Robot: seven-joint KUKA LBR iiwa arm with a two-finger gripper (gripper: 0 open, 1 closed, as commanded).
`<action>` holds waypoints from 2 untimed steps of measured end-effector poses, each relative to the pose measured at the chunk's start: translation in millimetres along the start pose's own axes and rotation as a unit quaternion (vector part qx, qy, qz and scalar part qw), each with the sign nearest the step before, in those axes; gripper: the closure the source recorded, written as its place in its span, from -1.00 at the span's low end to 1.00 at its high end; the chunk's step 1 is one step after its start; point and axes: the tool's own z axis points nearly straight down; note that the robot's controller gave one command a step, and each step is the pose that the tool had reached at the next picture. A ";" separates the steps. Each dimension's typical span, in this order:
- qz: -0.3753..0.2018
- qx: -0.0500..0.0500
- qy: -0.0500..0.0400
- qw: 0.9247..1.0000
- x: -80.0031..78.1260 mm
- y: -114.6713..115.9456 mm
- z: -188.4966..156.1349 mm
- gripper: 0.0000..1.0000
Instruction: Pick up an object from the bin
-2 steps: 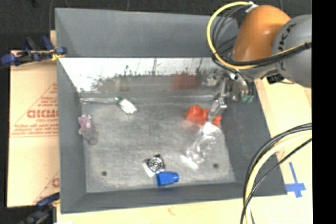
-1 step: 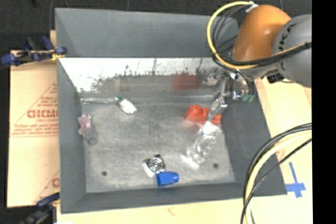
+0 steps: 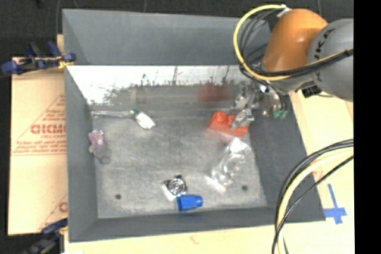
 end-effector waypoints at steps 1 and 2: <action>0.001 0.001 -0.003 1.000 -3.2 -2.3 -73.3 1.00; 0.002 0.000 0.000 1.000 -4.4 -3.8 -78.1 1.00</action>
Offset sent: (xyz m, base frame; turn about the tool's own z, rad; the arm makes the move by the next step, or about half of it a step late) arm 0.0001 -0.0002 0.0667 0.0000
